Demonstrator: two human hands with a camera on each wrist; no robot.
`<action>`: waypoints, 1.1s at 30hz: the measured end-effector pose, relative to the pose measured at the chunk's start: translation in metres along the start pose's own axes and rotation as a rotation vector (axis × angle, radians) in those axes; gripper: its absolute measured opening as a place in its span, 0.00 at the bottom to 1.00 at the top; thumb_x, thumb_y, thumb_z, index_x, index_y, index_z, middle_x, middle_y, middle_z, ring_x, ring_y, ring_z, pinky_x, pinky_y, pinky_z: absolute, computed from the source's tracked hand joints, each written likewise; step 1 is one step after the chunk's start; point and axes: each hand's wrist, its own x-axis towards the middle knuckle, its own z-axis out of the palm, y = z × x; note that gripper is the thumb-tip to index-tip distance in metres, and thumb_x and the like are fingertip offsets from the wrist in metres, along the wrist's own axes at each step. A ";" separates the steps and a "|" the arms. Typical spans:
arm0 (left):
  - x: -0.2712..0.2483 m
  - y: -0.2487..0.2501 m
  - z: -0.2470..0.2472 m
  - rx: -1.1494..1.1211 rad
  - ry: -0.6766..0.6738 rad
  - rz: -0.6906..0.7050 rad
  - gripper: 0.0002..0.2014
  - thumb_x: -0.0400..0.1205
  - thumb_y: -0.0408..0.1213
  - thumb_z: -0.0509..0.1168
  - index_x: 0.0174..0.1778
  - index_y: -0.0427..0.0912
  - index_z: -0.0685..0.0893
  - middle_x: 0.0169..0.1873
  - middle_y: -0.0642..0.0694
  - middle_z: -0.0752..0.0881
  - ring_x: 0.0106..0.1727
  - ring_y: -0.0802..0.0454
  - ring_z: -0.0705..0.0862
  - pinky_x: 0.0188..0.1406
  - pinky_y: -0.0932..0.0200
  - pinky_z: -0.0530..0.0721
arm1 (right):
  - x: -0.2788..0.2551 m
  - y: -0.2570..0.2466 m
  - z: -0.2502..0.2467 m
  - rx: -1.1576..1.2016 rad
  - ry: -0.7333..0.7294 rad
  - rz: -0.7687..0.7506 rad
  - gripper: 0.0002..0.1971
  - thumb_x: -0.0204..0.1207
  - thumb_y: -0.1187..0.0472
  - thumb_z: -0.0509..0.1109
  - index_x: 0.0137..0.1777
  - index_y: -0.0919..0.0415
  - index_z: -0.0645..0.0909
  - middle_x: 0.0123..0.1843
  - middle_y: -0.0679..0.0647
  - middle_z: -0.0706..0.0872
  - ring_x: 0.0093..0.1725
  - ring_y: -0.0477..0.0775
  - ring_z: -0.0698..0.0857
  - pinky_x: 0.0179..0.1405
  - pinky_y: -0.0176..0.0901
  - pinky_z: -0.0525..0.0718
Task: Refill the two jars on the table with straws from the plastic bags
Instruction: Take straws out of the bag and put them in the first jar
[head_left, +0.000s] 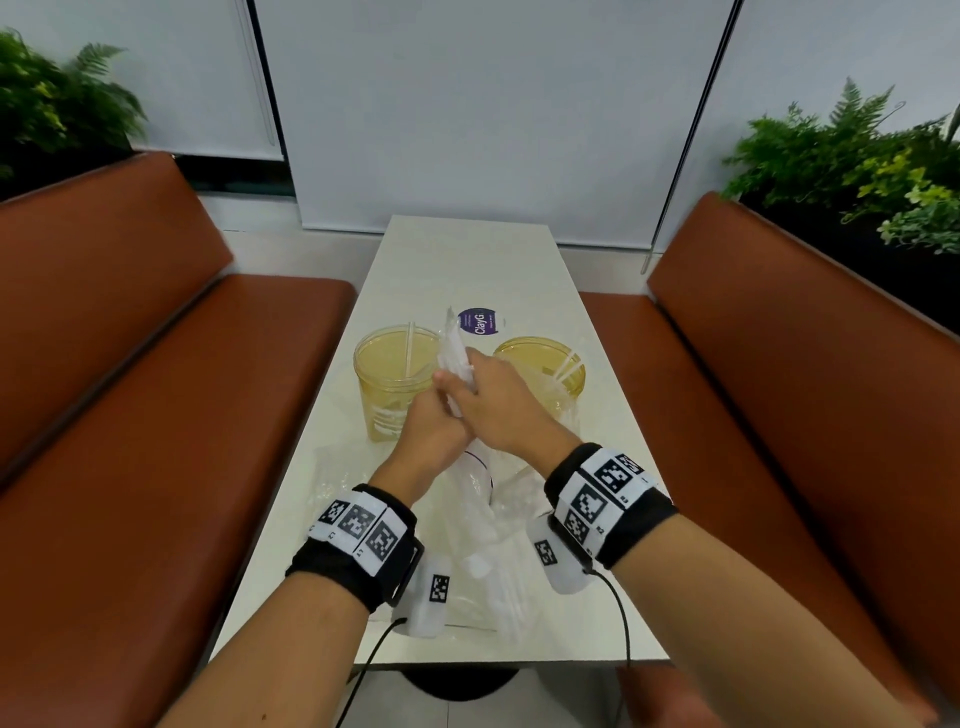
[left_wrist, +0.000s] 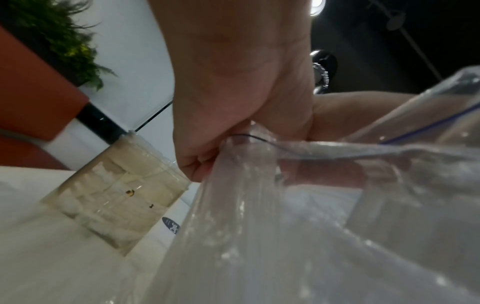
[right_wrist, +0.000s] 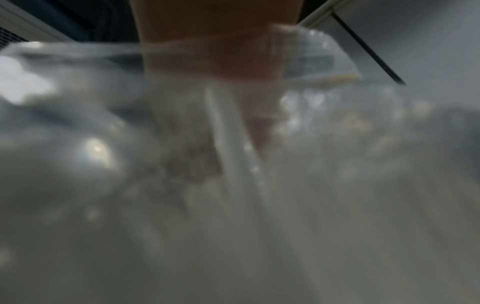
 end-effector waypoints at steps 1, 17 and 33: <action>0.001 0.000 -0.002 0.016 0.004 -0.022 0.12 0.80 0.33 0.71 0.60 0.43 0.86 0.51 0.43 0.91 0.55 0.40 0.90 0.53 0.43 0.89 | 0.001 -0.001 0.000 0.009 0.024 0.004 0.18 0.87 0.47 0.62 0.54 0.64 0.79 0.46 0.60 0.88 0.44 0.60 0.86 0.49 0.57 0.85; -0.005 -0.011 -0.019 0.202 0.039 0.055 0.29 0.62 0.57 0.85 0.56 0.51 0.89 0.54 0.57 0.83 0.42 0.54 0.81 0.51 0.58 0.87 | 0.039 -0.089 -0.100 0.634 0.493 -0.264 0.07 0.90 0.56 0.60 0.49 0.54 0.71 0.29 0.49 0.77 0.26 0.50 0.77 0.26 0.46 0.80; -0.002 -0.013 -0.030 0.244 0.126 0.098 0.12 0.80 0.34 0.75 0.59 0.45 0.90 0.55 0.47 0.86 0.39 0.55 0.79 0.39 0.80 0.78 | 0.104 0.043 -0.072 0.438 0.607 -0.082 0.15 0.89 0.50 0.60 0.63 0.63 0.71 0.34 0.51 0.77 0.32 0.50 0.77 0.35 0.58 0.83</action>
